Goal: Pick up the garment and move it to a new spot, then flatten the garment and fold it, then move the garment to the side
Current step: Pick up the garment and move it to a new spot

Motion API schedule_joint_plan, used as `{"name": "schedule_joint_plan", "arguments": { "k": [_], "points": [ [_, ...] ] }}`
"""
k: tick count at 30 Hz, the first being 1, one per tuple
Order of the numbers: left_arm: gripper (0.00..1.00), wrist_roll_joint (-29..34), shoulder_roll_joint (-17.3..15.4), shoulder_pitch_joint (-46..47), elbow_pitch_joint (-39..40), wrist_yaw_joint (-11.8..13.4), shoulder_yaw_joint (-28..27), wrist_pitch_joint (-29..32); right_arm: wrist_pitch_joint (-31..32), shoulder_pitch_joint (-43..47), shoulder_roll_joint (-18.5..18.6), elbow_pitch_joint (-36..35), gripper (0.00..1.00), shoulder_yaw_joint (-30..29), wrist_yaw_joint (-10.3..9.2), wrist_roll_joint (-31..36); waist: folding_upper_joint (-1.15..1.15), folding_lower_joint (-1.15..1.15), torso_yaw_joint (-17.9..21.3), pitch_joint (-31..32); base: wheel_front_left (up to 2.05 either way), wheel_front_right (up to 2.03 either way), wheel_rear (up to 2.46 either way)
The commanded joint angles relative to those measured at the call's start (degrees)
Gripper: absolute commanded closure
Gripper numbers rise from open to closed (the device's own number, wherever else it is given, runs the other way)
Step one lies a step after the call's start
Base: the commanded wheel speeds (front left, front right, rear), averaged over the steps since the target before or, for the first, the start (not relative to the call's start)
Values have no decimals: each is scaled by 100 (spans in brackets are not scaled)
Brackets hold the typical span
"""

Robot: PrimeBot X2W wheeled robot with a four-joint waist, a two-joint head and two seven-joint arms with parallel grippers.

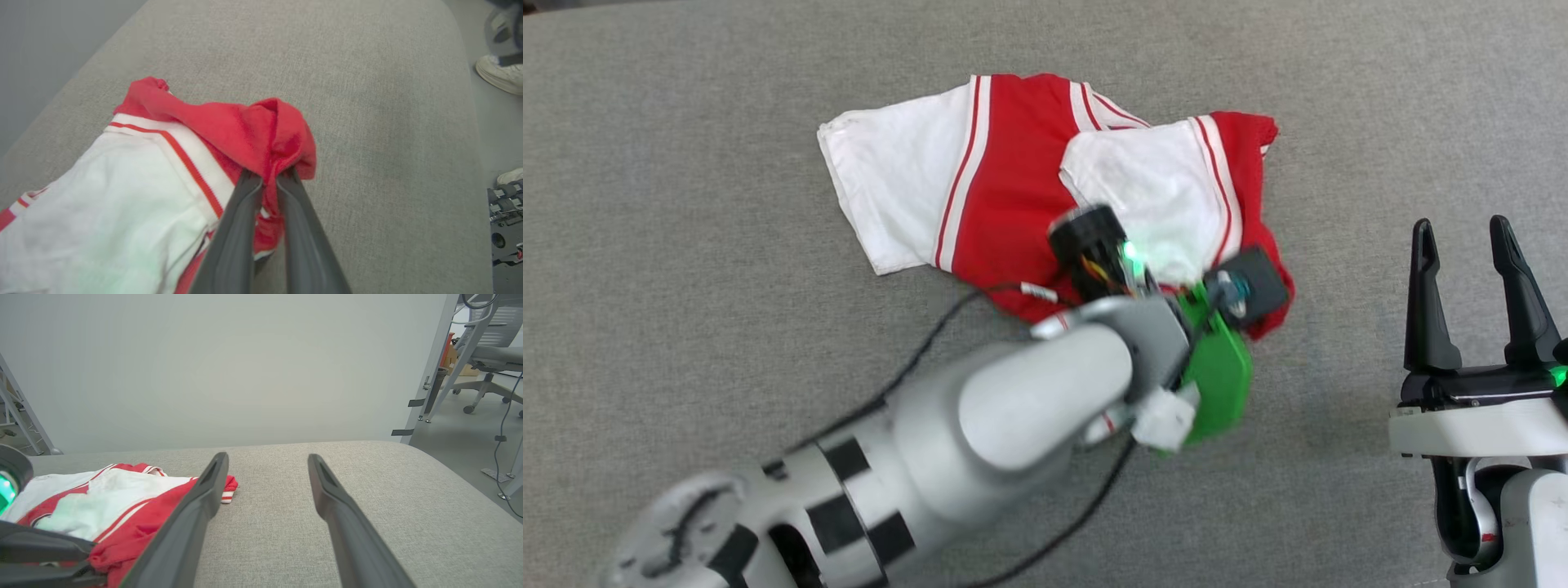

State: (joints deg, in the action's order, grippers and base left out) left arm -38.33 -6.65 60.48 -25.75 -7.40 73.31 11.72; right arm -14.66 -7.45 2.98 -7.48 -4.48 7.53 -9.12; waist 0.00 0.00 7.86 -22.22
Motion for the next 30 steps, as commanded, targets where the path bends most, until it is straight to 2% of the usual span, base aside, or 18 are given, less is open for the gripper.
{"name": "schedule_joint_plan", "arguments": {
  "k": [1, 5, 8, 9, 10, 16, 17, 19, 24, 30],
  "points": [
    [100, 208, 92, -309, 35, -9, 0, 142, -34, 1, -10, -11, 0, 19, -4, -18, 0, 0, 36, -84, 0, 0, 0],
    [100, 471, 224, -893, 186, -9, 2, 444, -34, -40, -10, 34, 0, 41, -4, 18, 0, 0, -31, -94, 0, 0, 0],
    [100, 544, 255, -1029, 164, -9, 3, 384, -34, -51, -10, 64, 0, 79, -4, 49, 0, 0, -98, -56, 0, 0, 0],
    [81, 559, 259, -1017, 108, -9, 3, 267, -34, -45, -10, 71, 0, 78, -4, 54, 0, 0, -126, -30, 0, 0, 0],
    [0, 564, 264, -998, 48, -9, 3, 118, -34, -33, -10, 85, 0, 81, -4, 59, 0, 0, -150, 1, 0, 0, 0],
    [0, 576, 321, -741, -276, 25, -110, -1272, -34, 181, -10, 207, 0, 113, -4, 104, 0, 0, -368, 464, 0, 0, 0],
    [0, 533, 341, -786, -187, 199, -321, -1790, -34, 313, -10, 225, 0, 122, -4, 129, 0, 0, -482, 725, 0, 0, 0],
    [0, 603, 273, -827, -99, 556, -563, -2235, -34, 423, -10, 236, 0, 142, -4, 147, 0, 0, -599, 954, 0, 0, 0],
    [0, 536, -165, -1050, 17, 1149, -1187, -2575, -34, 529, -10, 232, 0, 178, -4, 182, 0, 0, -771, 1208, 0, 0, 0],
    [0, 550, -813, -1571, 433, 1815, -2165, -2666, -34, 660, -10, 205, 0, 143, -4, 218, 0, 0, -958, 1395, 0, 0, 0]
  ]
}}
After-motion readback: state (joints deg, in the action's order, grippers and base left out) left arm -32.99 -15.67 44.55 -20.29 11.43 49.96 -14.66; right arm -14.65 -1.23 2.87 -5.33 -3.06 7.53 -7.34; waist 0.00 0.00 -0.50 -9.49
